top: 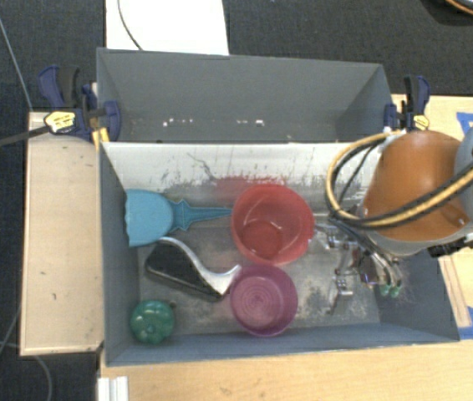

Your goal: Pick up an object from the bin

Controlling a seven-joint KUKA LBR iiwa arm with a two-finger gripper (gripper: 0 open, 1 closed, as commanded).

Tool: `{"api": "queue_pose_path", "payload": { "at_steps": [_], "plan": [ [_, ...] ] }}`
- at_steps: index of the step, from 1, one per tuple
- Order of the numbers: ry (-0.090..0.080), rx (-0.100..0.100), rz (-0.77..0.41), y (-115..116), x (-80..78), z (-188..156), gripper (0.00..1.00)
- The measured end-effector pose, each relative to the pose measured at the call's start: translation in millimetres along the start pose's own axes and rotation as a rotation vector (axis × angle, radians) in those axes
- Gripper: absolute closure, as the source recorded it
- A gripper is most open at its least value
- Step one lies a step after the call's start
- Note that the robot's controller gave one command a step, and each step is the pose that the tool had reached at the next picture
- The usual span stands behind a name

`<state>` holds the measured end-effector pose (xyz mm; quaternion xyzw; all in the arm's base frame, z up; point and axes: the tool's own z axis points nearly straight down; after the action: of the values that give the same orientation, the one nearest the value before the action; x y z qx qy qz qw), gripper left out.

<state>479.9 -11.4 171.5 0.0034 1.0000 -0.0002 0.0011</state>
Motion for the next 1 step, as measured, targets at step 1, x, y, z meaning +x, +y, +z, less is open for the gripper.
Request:
{"api": "queue_pose_path", "payload": {
  "at_steps": [1],
  "plan": [
    [0.000, 0.000, 0.000, 0.0, 0.0, 0.0, 0.00]
  ]
}}
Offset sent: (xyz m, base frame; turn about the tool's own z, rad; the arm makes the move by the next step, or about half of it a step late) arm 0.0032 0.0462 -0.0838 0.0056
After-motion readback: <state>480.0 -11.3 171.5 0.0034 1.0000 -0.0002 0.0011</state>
